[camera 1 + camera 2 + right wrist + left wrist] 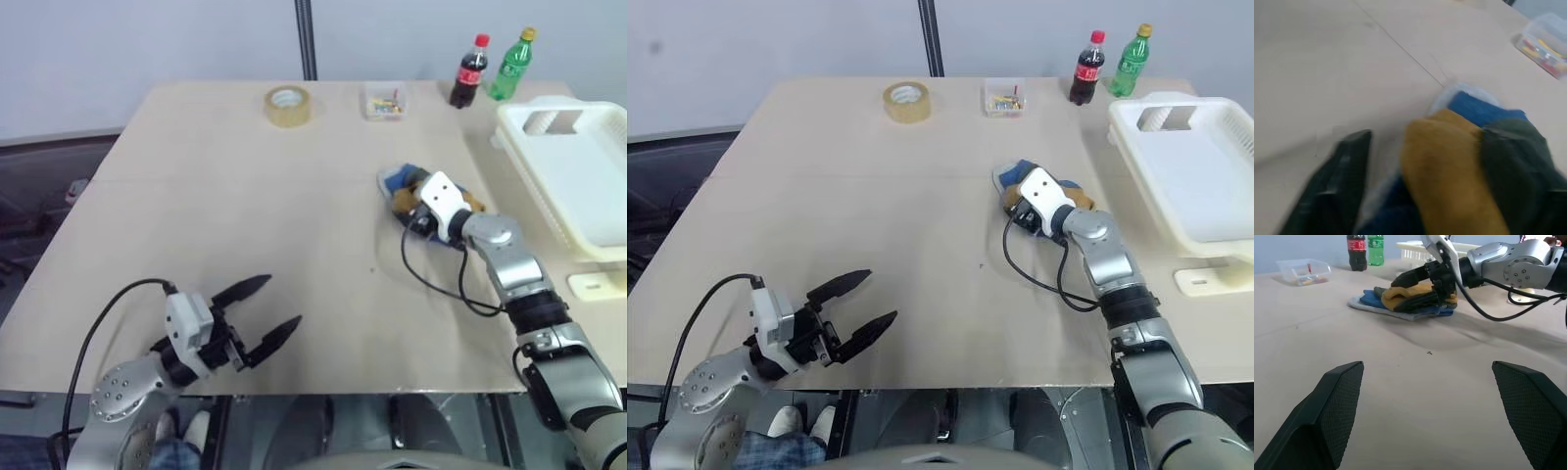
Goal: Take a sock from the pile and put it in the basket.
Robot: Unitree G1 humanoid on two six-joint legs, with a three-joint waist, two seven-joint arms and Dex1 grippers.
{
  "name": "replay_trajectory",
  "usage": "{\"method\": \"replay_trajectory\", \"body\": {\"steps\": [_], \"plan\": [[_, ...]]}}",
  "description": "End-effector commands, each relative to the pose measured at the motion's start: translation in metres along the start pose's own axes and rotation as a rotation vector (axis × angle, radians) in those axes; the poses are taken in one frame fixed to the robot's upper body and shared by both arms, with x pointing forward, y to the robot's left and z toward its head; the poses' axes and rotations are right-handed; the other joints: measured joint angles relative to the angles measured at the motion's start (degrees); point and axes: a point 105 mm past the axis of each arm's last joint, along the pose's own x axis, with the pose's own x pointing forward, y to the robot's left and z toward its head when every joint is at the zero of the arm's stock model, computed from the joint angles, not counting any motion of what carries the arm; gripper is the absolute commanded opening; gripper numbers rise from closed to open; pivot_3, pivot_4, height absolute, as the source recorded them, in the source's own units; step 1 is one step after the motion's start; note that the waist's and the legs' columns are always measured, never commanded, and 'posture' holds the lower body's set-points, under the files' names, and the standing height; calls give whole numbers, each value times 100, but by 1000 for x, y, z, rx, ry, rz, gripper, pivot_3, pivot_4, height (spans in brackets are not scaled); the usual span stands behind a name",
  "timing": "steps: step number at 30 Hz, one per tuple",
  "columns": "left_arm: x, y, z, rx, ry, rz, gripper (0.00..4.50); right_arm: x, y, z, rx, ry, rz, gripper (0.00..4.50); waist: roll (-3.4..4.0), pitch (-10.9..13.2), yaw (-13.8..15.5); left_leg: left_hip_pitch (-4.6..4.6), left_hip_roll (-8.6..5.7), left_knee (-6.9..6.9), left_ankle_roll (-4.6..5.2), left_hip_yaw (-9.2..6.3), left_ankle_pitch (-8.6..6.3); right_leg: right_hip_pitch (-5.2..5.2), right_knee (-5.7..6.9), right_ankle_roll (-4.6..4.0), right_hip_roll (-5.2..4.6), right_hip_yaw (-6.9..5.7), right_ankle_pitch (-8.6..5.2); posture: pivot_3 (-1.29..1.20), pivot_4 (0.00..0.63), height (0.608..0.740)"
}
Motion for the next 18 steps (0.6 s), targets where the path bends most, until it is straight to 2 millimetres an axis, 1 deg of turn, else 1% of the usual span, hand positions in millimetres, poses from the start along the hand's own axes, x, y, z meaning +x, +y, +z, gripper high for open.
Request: {"method": "replay_trajectory", "body": {"steps": [1,2,3,4,8,11,13,15,16,18], "plan": [[-1,-3,16,35,-55,-7,4500,-2,-12,24,-36,-83,-29,1497,0,0,-4,1,0,1,-2,0,1,-3,8,0,1,1,0,0,150,738],[-1,-4,16,31,-60,-11,4500,-3,-12,24,-41,-85,-27,785,0,0,-6,2,0,3,-3,0,2,-5,14,0,3,2,0,0,150,738],[-1,-4,16,26,-62,-12,4500,-4,-12,23,-40,-86,-28,532,0,0,-7,2,1,4,-3,0,3,-6,16,0,4,3,0,0,150,738],[0,-4,15,23,-63,-13,4500,-4,-12,23,-37,-87,-29,84,0,0,-8,3,1,6,-3,1,3,-6,18,0,4,4,0,0,150,738],[0,-5,12,16,-59,-23,4500,-6,-8,28,-24,-114,-9,33,0,0,-8,2,0,6,-3,3,3,-7,18,0,6,6,0,0,150,738],[1,-6,11,14,-58,-30,4500,-9,-3,40,-14,-170,23,33,0,0,-9,2,1,6,-3,4,3,-8,19,0,7,7,0,0,150,738],[1,-6,11,14,-59,-31,4500,-14,9,51,-5,-215,93,33,0,0,-12,2,1,6,-3,4,3,-9,19,0,7,8,0,0,150,738],[1,-6,12,14,-58,-33,4500,-21,29,54,-13,-212,200,33,1,0,-8,1,3,6,-3,4,3,-10,20,0,8,9,0,0,150,738],[0,-6,12,12,-59,-34,4500,-25,39,52,-20,-186,253,33,1,0,-7,0,3,6,-3,3,2,-11,20,0,8,8,0,0,150,738],[-1,-7,12,9,-57,-35,4500,-33,61,40,-25,-84,364,33,0,0,4,0,3,6,-2,3,2,-10,19,0,6,8,0,0,150,738]]}}
